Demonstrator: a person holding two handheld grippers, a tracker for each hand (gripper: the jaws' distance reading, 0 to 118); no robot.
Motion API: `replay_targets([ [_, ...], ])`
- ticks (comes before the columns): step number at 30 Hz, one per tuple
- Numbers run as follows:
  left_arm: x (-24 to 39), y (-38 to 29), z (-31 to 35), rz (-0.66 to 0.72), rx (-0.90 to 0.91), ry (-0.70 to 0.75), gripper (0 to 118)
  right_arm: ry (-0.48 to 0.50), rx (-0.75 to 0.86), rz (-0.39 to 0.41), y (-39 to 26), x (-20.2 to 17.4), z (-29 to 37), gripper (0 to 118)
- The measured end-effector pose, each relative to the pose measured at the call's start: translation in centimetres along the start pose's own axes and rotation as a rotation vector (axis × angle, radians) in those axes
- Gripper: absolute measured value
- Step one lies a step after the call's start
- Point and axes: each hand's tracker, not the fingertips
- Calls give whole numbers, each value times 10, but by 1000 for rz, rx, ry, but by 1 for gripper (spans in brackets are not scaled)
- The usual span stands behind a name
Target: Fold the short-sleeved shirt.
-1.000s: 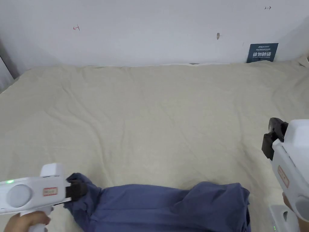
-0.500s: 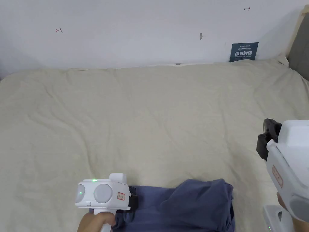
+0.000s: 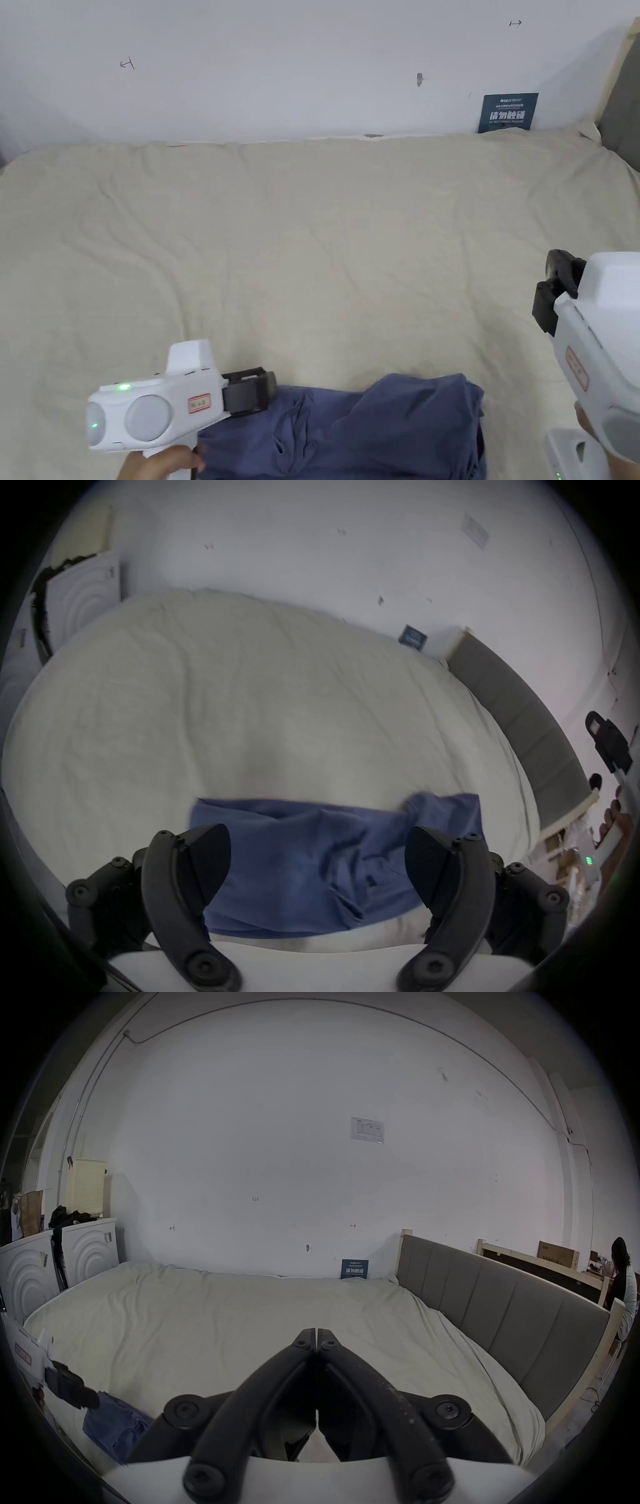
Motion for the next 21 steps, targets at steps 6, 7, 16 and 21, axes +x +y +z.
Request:
replay_targets([
  [6, -17, -16, -2, -44, 75, 124, 11, 5, -3, -5, 0, 0, -1, 1],
  [7, -19, -21, -7, -61, 70, 114, 11, 5, -5, -7, 0, 0, -1, 1],
  [16, 25, -65, -61, -180, -84, 45, 0, 2, -18, -12, -5, 4, 0, 1],
  [21, 60, -84, -93, -251, -153, 28, 0, -14, -28, -14, -9, 13, 1, 1],
])
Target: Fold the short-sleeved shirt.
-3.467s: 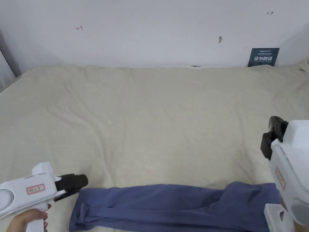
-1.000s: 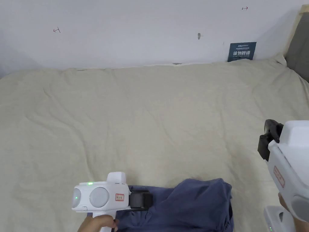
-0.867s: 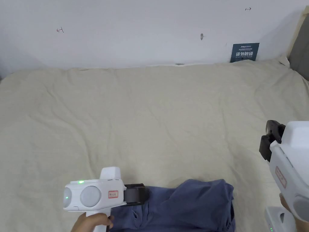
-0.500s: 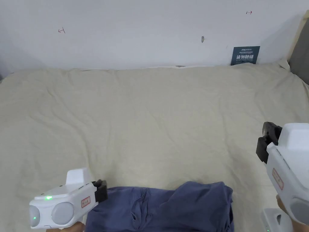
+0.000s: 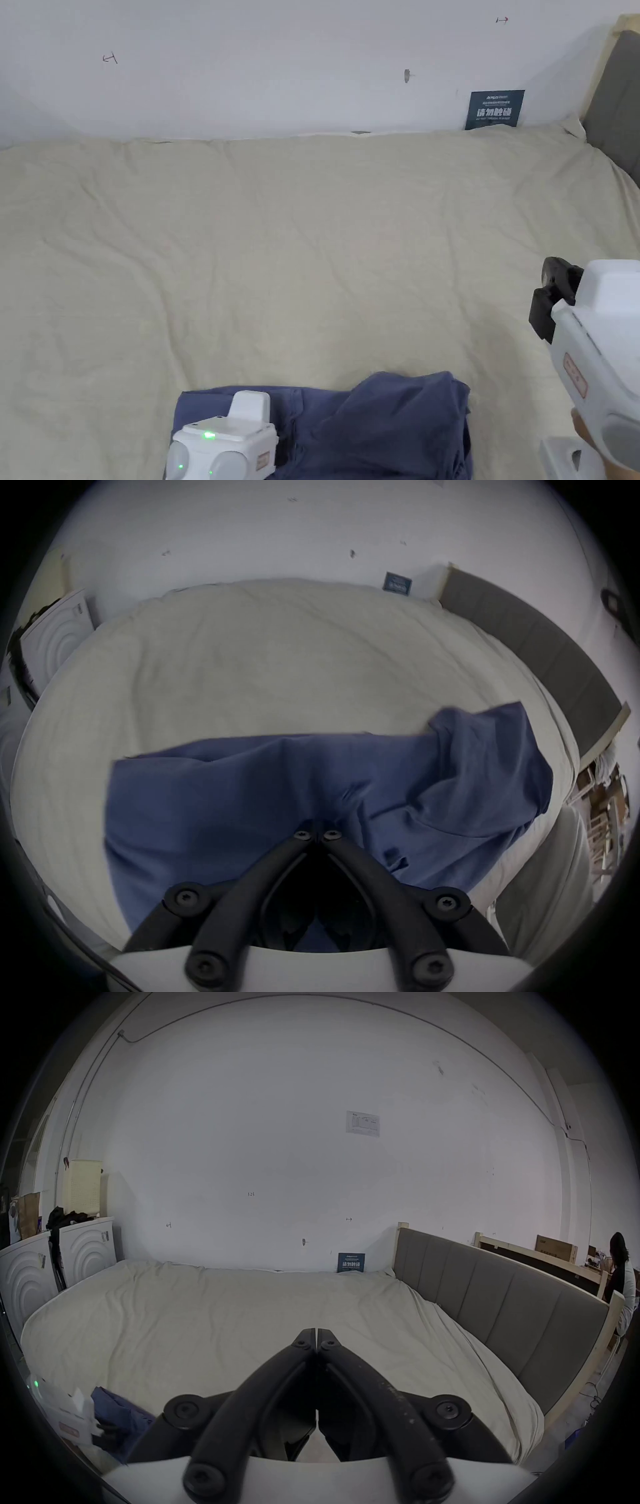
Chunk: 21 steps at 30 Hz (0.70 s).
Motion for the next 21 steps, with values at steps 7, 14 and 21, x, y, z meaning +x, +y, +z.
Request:
replay_targets([
  [7, 13, 2, -3, -15, 8, 5, 0, -27, -16, -3, -5, 13, 2, 1],
  [14, -43, 27, 40, 268, 54, -237, 0, -28, -12, -6, -2, 11, 5, 1],
  [21, -153, 27, 77, 543, 71, -422, 39, -4, -15, -4, 1, -2, 1, 1],
])
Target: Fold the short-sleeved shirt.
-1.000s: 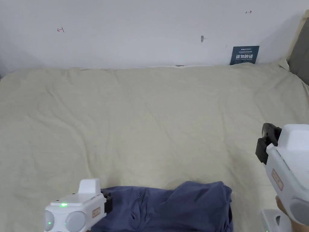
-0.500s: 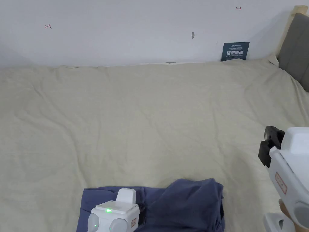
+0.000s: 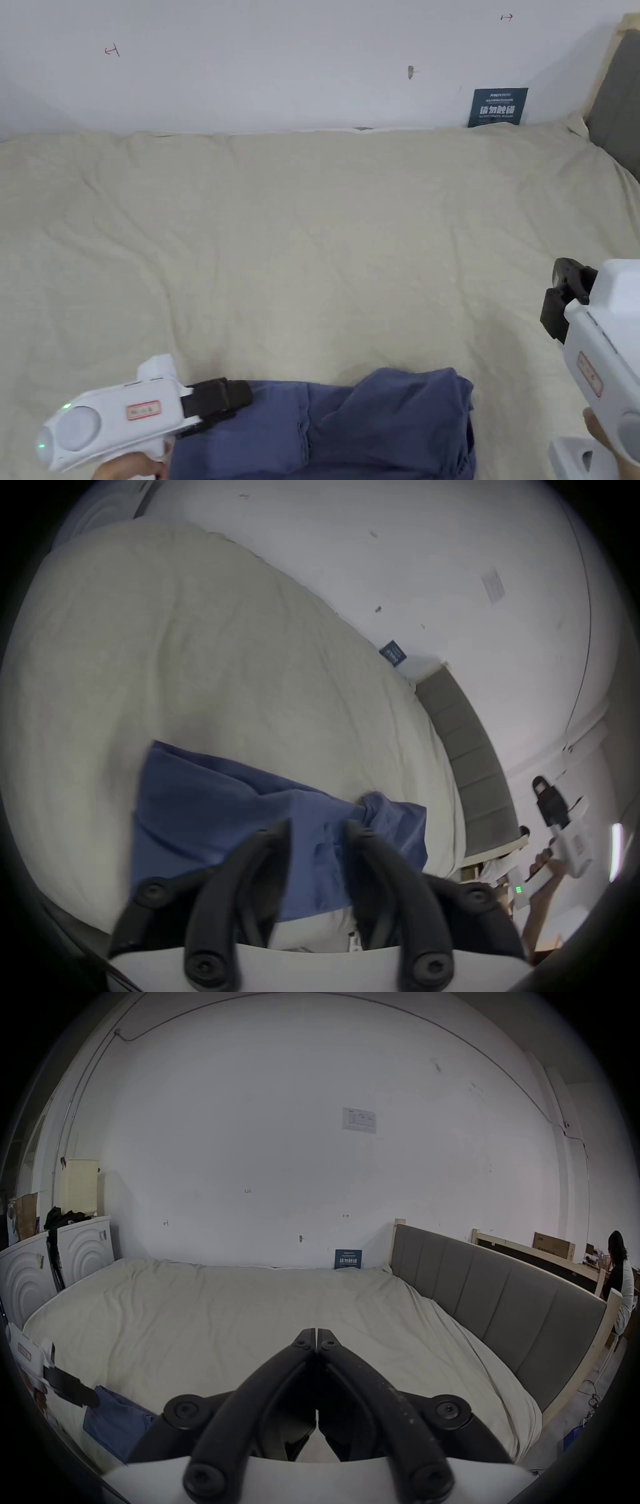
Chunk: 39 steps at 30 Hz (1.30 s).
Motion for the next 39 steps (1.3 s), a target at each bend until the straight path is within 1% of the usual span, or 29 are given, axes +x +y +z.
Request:
replay_targets([
  [1, -10, 5, 6, 4, -9, 11, 59, 6, -2, -1, 0, -3, -1, 1],
  [2, -18, 8, 11, 14, -21, 27, 86, 11, -3, -1, 0, -5, -2, 1],
  [3, -29, 10, 13, 29, -31, 46, 105, 15, -6, 0, 0, -8, -4, 1],
  [4, -38, 12, 15, 41, -37, 57, 117, 20, -9, 2, 0, -11, -5, 1],
  [6, -53, 14, 20, 51, -26, 71, 118, 29, -15, 6, -1, -17, -7, 1],
  [7, -43, 7, 24, 58, -33, 70, 118, 34, -17, 9, -1, -20, -8, 1],
  [10, -57, 5, 18, 76, -43, 77, 118, 45, -31, 18, -2, -26, -12, 1],
  [11, -54, 1, 17, 80, -48, 77, 114, 47, -34, 21, -2, -28, -13, 1],
  [12, -58, -1, 13, 75, -58, 68, 106, 49, -37, 24, -3, -30, -14, 1],
  [13, -59, -4, 10, 64, -57, 65, 95, 50, -39, 27, -3, -31, -15, 1],
  [14, -60, -7, 7, 49, -57, 62, 82, 50, -42, 29, -3, -31, -16, 1],
  [15, -90, -4, -18, 28, -63, 65, 76, 49, -44, 30, -3, -31, -17, 1],
  [16, -102, -3, -30, 15, -72, 63, 75, 47, -47, 32, -3, -31, -17, 1],
  [18, -103, -7, -35, 9, -87, 34, 75, 43, -51, 39, -2, -33, -17, 1],
  [19, -95, -6, -24, 3, -68, 0, 73, 40, -53, 41, -2, -32, -17, 1],
  [21, -97, -4, -27, 39, -72, -22, 53, 35, -55, 44, -2, -32, -17, 1],
  [22, -97, -4, -32, 49, -78, -8, 40, 34, -56, 44, -2, -32, -18, 1],
  [23, -77, -16, -35, 39, -78, 11, 29, 34, -57, 43, -2, -31, -18, 1],
  [25, -71, -22, -37, -4, -76, 45, 27, 33, -59, 43, -1, -31, -18, 1],
  [27, -67, -17, -23, 8, -65, 25, 22, 33, -59, 44, -1, -30, -17, 1],
  [29, -55, -18, -16, -9, -45, 40, 17, 35, -57, 44, 0, -30, -16, 1],
  [31, -40, -18, -9, -75, -37, 73, 16, 39, -55, 41, 2, -31, -16, 1],
  [34, -28, -15, 5, -77, -33, 103, 14, 53, -46, 31, 5, -33, -15, 1],
  [35, -48, -10, 5, -80, -23, 128, 14, 57, -40, 30, 6, -34, -14, 1],
  [37, -52, -5, 20, -93, 10, 201, 14, 68, -31, 27, 8, -35, -12, 1],
  [39, -58, 1, 41, -71, 30, 242, 14, 75, -24, 25, 9, -36, -11, 1],
])
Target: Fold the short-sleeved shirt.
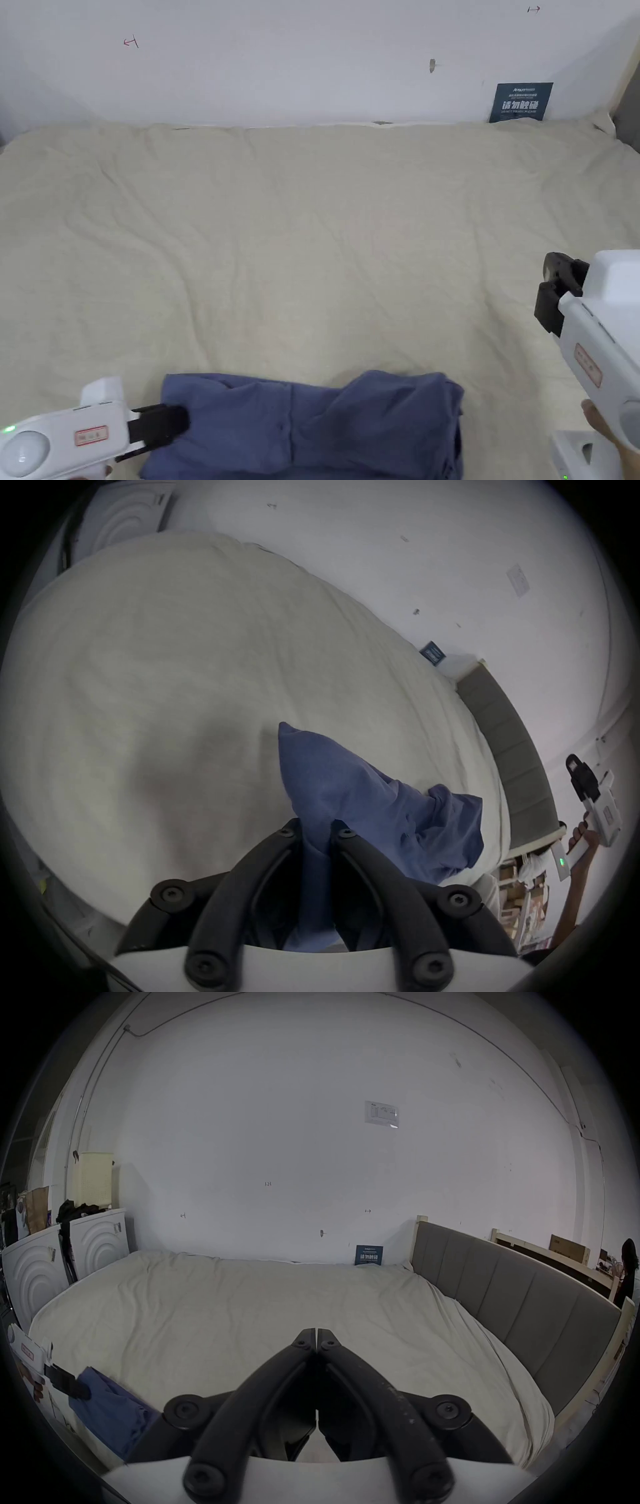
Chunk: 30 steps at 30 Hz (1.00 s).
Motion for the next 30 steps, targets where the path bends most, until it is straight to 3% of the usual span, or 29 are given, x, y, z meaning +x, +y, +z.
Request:
replay_targets([
  [4, 1, 6, 31, -3, 37, 123, 14, 18, 10, -6, 0, 3, 1, 1],
  [9, 58, 11, 47, -33, 41, 114, 14, 30, 20, -12, 0, 7, 4, 1],
  [15, 158, 13, 41, -199, 12, 38, 14, 25, 42, -23, 1, 18, 12, 1],
  [21, 227, 0, -10, -371, -95, -22, 14, -3, 49, -37, -2, 34, 19, 1],
  [30, 289, -64, -124, -474, -291, 21, 15, -55, 37, -52, -10, 58, 25, 1],
])
